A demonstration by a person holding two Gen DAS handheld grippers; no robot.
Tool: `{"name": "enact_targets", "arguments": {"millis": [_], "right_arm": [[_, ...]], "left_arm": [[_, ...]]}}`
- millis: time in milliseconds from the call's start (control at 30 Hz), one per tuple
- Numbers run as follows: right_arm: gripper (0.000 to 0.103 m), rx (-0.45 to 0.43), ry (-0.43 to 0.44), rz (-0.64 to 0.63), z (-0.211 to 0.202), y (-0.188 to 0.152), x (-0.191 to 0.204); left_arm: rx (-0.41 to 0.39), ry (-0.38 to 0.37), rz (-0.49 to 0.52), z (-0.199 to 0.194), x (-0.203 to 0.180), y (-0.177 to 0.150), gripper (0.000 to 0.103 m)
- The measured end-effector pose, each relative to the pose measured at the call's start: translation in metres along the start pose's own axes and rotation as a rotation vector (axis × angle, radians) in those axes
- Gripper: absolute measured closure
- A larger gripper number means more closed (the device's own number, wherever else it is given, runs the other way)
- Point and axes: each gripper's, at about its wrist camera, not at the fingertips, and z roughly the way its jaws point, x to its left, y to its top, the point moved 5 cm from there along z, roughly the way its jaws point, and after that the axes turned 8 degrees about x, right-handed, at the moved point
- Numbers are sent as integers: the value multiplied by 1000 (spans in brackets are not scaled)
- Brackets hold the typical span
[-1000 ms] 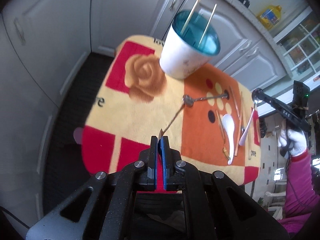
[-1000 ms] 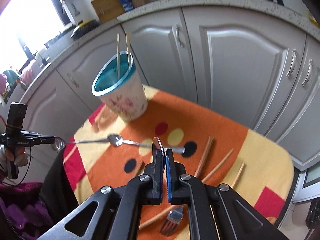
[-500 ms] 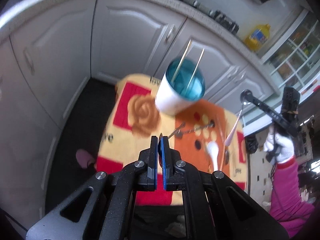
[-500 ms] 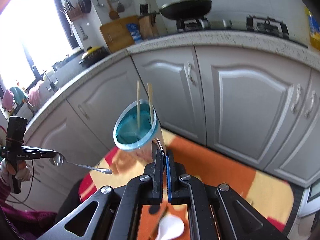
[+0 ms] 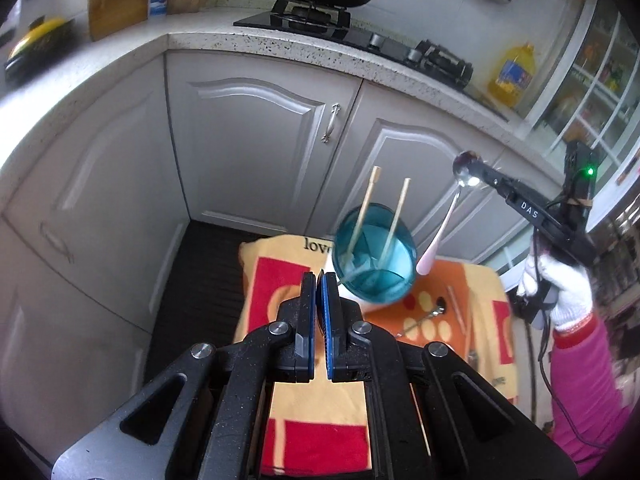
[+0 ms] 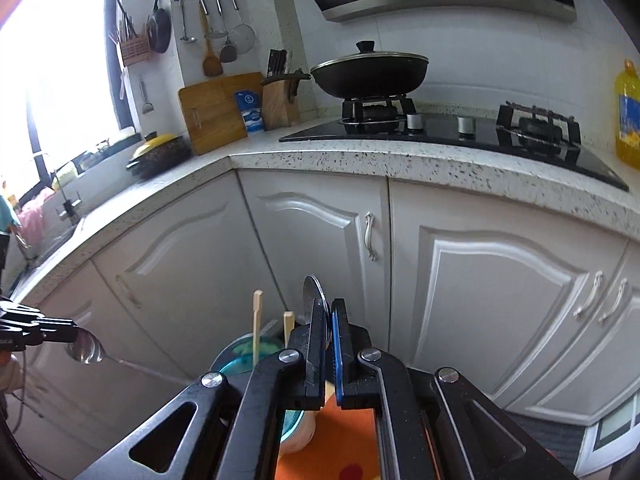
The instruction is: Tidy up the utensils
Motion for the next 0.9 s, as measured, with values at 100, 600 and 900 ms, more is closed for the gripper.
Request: {"name": "enact_targets", "arguments": {"millis": [100,600,900], "right_arm": [[101,-1,-48,-40,16,4,5],[99,83,-81,-160,53,-39,25],[95,186,-16,-142,65,-67,32]], "left_arm": [[27,21,17,18,-1,13,101],[76,60,59,84,-26,28,100],[86,72,55,112,-41,29,99]]}}
